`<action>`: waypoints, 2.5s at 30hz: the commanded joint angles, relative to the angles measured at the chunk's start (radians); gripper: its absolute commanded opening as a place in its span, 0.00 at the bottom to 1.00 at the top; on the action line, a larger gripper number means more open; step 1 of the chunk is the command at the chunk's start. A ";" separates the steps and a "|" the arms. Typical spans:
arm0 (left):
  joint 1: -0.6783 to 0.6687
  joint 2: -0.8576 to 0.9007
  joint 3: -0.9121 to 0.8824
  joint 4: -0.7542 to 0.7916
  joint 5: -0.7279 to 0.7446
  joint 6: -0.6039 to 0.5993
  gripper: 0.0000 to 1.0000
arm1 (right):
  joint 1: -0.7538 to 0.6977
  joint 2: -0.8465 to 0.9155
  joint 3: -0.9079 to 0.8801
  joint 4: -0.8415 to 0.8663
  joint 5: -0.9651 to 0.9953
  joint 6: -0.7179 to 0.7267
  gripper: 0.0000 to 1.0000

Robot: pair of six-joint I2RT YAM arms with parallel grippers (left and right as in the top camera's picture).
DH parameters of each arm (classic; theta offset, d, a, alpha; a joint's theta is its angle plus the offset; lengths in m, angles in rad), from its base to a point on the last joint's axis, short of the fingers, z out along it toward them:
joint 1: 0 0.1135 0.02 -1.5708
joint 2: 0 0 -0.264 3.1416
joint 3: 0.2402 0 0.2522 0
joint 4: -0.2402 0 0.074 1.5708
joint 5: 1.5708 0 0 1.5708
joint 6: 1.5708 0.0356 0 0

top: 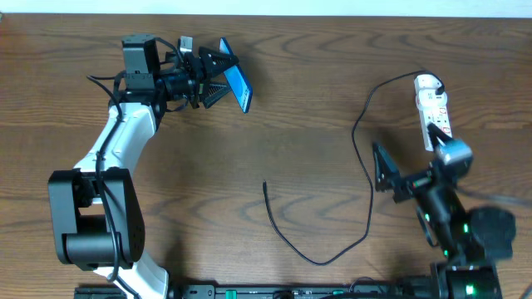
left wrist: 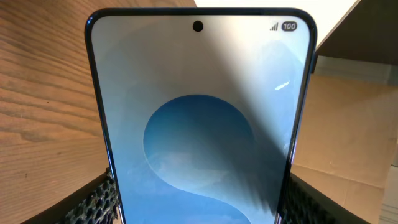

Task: Plug charger to phone and switch on socket
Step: 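Move the right gripper toward the top edge of the held phone, then close the right gripper on the phone's top edge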

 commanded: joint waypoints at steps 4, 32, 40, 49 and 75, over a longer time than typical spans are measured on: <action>-0.001 -0.029 0.006 0.075 0.004 -0.059 0.07 | 0.010 0.238 0.117 0.019 -0.239 0.080 0.99; -0.167 -0.029 0.006 0.171 -0.213 -0.224 0.07 | 0.017 0.667 0.132 0.359 -0.499 0.291 0.99; -0.175 -0.029 0.006 0.188 -0.218 -0.260 0.07 | 0.089 0.719 0.132 0.360 -0.471 0.160 0.99; -0.175 -0.029 0.006 0.188 -0.218 -0.260 0.07 | 0.172 0.800 0.132 0.365 -0.356 0.009 0.99; -0.205 -0.029 0.006 0.196 -0.252 -0.315 0.07 | 0.267 0.823 0.132 0.569 -0.092 -0.022 0.99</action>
